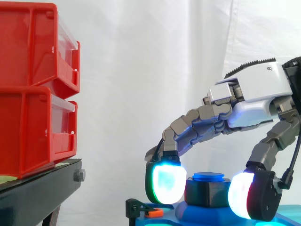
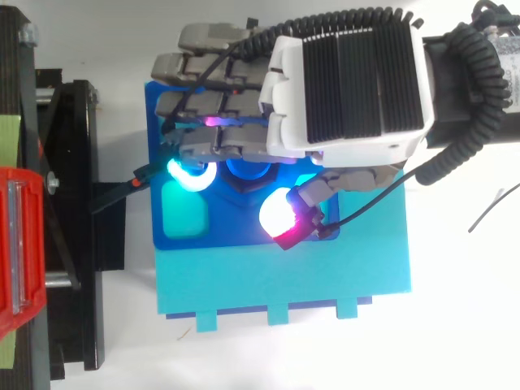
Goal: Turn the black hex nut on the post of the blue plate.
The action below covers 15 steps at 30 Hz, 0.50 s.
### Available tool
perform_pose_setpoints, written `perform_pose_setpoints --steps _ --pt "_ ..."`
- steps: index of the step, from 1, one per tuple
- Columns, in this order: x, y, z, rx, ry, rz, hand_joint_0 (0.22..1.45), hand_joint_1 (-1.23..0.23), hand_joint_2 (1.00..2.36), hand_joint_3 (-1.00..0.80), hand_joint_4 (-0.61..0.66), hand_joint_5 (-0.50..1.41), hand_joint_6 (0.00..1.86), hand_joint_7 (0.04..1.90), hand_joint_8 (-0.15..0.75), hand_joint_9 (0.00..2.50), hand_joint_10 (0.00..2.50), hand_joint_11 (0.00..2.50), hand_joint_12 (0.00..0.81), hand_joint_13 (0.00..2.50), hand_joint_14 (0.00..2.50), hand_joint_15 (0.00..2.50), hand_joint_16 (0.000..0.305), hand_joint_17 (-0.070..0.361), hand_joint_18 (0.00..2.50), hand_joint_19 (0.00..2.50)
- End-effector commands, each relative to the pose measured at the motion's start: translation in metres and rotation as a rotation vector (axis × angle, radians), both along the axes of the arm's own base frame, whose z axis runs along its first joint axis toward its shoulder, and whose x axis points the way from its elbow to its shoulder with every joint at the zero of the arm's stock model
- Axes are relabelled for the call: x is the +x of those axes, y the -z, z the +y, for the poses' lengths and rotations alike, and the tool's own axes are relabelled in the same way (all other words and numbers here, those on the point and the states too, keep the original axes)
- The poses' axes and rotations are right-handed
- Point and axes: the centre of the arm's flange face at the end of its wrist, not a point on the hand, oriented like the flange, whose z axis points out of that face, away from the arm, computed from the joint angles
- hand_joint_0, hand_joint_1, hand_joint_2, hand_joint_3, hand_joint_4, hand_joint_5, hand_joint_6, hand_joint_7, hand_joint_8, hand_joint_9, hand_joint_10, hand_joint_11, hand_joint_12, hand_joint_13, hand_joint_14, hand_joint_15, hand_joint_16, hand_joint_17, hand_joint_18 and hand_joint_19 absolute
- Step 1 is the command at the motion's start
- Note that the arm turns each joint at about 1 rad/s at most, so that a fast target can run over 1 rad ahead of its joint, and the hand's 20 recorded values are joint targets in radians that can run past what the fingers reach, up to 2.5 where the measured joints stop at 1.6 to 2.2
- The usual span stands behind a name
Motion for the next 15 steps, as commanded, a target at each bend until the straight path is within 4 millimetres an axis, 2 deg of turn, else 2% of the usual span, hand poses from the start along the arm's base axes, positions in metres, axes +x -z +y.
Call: perform_pose_setpoints --steps 1,15 --pt "-0.0003 0.0001 -0.0016 -0.008 0.0 0.0 0.56 -0.92 1.0 -0.5 0.18 -0.23 0.5 0.96 0.231 0.3 0.0 0.01 0.36 0.18 0.0 0.0 0.051 0.116 0.14 0.01" --pt "-0.0007 0.0 -0.0037 -0.026 -0.002 -0.002 0.58 -0.94 1.0 -0.47 0.18 -0.23 0.5 1.0 0.229 0.29 0.0 0.02 0.361 0.18 0.0 0.0 0.051 0.114 0.15 0.01"
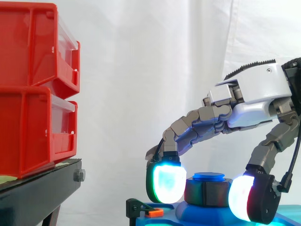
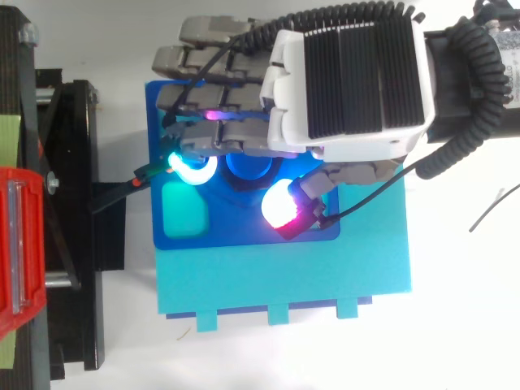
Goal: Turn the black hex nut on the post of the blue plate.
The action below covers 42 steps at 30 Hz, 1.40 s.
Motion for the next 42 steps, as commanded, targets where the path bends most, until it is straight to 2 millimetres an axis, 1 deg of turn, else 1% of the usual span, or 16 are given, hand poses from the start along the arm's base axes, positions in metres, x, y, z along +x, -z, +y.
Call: perform_pose_setpoints --steps 1,4,11,17,21,22,34,42 --pt "0.0 -0.0001 -0.0003 -0.002 0.0 0.0 0.58 -0.94 1.0 -0.48 0.18 -0.23 0.5 1.0 0.229 0.29 0.0 0.02 0.361 0.18 0.0 0.0 0.051 0.114 0.15 0.01" --pt "-0.0002 -0.0001 -0.0014 -0.002 0.001 0.0 0.58 -0.94 1.0 -0.49 0.18 -0.23 0.5 1.0 0.23 0.29 0.0 0.02 0.362 0.18 0.0 0.0 0.051 0.114 0.15 0.01" --pt "-0.0005 -0.0001 -0.0035 -0.006 0.002 -0.001 0.51 -0.94 1.0 -0.5 0.2 -0.23 0.5 1.0 0.244 0.28 0.0 0.02 0.379 0.17 0.0 0.0 0.054 0.121 0.16 0.02" --pt "-0.0005 -0.0001 -0.0035 -0.006 0.002 -0.001 0.43 -0.9 1.0 -0.5 0.23 -0.23 0.5 1.0 0.272 0.28 0.0 0.03 0.408 0.17 0.0 0.0 0.059 0.133 0.17 0.03" --pt "-0.0009 0.0 -0.0044 -0.006 0.002 0.001 0.41 -0.88 1.0 -0.5 0.23 -0.23 0.5 1.0 0.272 0.25 0.0 0.06 0.414 0.15 0.0 0.0 0.06 0.135 0.14 0.05" --pt "-0.0009 0.0 -0.0044 -0.006 0.002 0.001 0.41 -0.9 1.0 -0.5 0.24 -0.23 0.5 0.99 0.28 0.28 0.0 0.04 0.419 0.17 0.0 0.0 0.061 0.137 0.18 0.02" --pt "-0.0016 0.0003 -0.0054 -0.007 0.002 0.005 0.53 -0.91 1.0 -0.5 0.19 -0.23 0.5 0.98 0.242 0.27 0.0 0.02 0.376 0.16 0.0 0.0 0.053 0.119 0.15 0.03" --pt "-0.0017 0.0003 -0.0051 -0.007 -0.001 0.005 0.56 -0.92 1.0 -0.46 0.19 -0.23 0.5 0.99 0.236 0.27 0.0 0.02 0.368 0.16 0.0 0.0 0.051 0.115 0.14 0.02"
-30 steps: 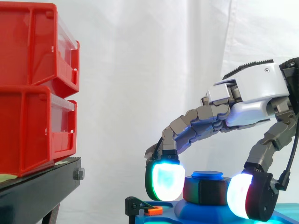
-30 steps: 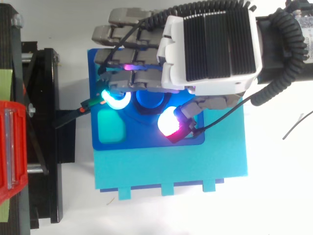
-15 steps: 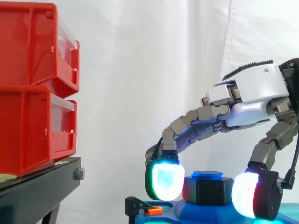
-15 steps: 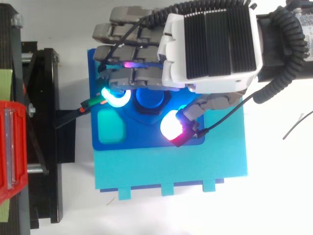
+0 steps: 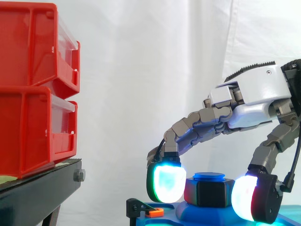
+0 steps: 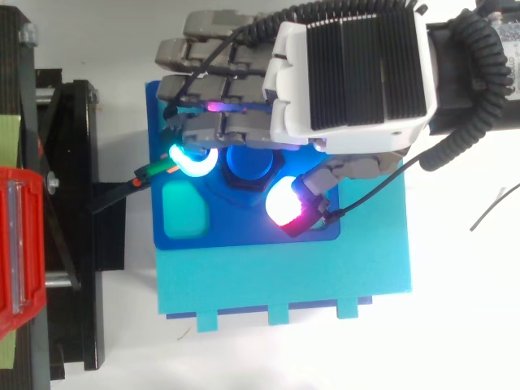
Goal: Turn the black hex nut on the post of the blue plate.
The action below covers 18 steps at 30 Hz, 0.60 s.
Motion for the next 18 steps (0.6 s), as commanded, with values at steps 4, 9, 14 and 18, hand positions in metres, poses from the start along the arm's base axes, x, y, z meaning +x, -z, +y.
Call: perform_pose_setpoints --steps 4,9,14,18 --pt "-0.0002 0.0001 -0.0008 0.0 0.0 0.0 0.56 -0.92 1.0 -0.46 0.19 -0.22 0.5 1.0 0.235 0.27 0.0 0.02 0.367 0.16 0.0 0.0 0.051 0.115 0.14 0.02" --pt "-0.0002 0.0001 -0.0007 0.0 -0.001 0.0 0.56 -0.92 1.0 -0.47 0.19 -0.22 0.5 1.02 0.235 0.27 0.0 0.01 0.368 0.16 0.0 0.0 0.051 0.116 0.14 0.02" --pt "-0.0002 0.0001 -0.0007 0.0 -0.001 0.0 0.56 -0.92 1.0 -0.46 0.2 -0.22 0.5 1.06 0.236 0.27 0.0 0.02 0.367 0.17 0.0 0.0 0.051 0.115 0.15 0.03" --pt "-0.0004 0.0001 -0.0018 -0.001 0.0 0.0 0.56 -0.92 1.0 -0.45 0.2 -0.21 0.5 1.08 0.238 0.28 0.0 0.02 0.366 0.17 0.0 0.0 0.051 0.114 0.15 0.03"
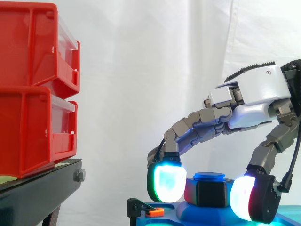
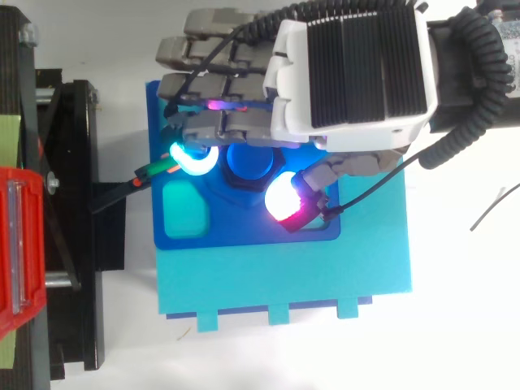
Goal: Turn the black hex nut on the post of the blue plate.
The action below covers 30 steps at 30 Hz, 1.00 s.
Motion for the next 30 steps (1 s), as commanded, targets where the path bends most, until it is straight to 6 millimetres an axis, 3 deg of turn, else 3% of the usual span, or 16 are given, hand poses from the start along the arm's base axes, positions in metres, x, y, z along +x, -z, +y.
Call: perform_pose_setpoints --steps 1,20,30 --pt "0.0 0.0 -0.0003 -0.002 0.0 0.0 0.56 -0.92 1.0 -0.45 0.2 -0.21 0.5 1.08 0.237 0.28 0.0 0.02 0.365 0.17 0.0 0.0 0.051 0.114 0.15 0.02" --pt "-0.0001 0.0 0.0005 -0.002 -0.008 0.0 0.56 -0.86 1.0 -0.45 0.2 -0.16 0.5 1.18 0.254 0.32 0.0 0.03 0.367 0.18 0.0 0.0 0.05 0.114 0.16 0.04" --pt "0.0014 -0.0008 0.001 -0.003 -0.003 -0.011 0.54 -0.85 1.0 -0.46 0.21 -0.17 0.5 1.11 0.256 0.32 0.0 0.02 0.373 0.18 0.0 0.0 0.051 0.116 0.16 0.04"
